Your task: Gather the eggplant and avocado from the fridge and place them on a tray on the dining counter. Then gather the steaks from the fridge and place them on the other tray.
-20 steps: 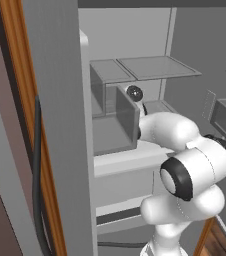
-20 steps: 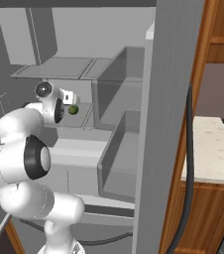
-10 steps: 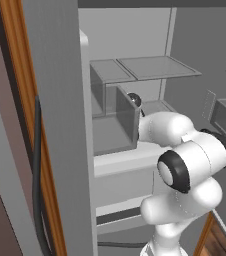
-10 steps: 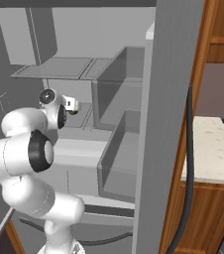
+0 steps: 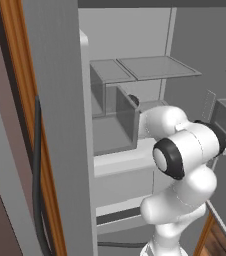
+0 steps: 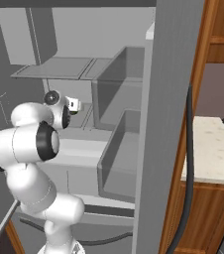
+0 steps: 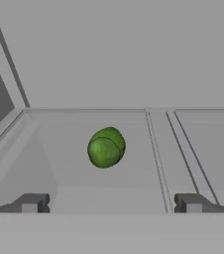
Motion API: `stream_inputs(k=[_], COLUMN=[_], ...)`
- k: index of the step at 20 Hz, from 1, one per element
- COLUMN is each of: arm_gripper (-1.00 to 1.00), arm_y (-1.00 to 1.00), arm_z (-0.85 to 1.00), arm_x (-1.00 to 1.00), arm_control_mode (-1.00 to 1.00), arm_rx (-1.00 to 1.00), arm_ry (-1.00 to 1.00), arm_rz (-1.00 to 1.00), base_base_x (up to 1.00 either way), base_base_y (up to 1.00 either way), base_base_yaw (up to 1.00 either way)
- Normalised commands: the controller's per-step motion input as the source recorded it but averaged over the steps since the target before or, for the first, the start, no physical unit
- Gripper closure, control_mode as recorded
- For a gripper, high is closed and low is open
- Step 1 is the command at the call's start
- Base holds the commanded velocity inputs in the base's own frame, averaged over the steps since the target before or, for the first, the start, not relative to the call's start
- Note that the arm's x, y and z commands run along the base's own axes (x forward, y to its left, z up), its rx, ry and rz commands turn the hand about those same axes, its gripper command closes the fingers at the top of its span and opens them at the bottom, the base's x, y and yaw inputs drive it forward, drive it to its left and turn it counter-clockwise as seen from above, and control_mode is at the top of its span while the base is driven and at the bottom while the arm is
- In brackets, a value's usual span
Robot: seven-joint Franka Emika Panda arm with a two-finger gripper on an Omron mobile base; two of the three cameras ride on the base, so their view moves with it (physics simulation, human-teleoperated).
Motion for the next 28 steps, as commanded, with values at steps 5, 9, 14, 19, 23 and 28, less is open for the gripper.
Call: stream_inputs(k=[5, 9, 14, 19, 23, 28], arm_gripper=[-1.00, -1.00, -1.00, -1.00, -1.00, -1.00], arm_y=[0.20, 0.13, 0.02, 0.00, 0.03, 0.08], arm_z=[-0.14, -0.18, -0.22, -0.20, -0.08, -0.06], arm_x=[0.42, 0.36, 0.21, 0.14, 0.16, 0.18], arm_control_mode=[-1.00, -1.00, -1.00, -1.00, -1.00, -1.00], arm_rx=[0.00, 0.00, 0.00, 0.00, 0.00, 0.00], arm_ry=[0.01, 0.00, 0.00, 0.00, 0.00, 0.01], arm_rz=[0.00, 0.00, 0.00, 0.00, 0.00, 0.00], base_base_x=[0.00, 0.00, 0.00, 0.00, 0.00, 0.00], base_base_y=[0.00, 0.00, 0.00, 0.00, 0.00, 0.00], base_base_yaw=[0.00, 0.00, 0.00, 0.00, 0.00, 0.00])
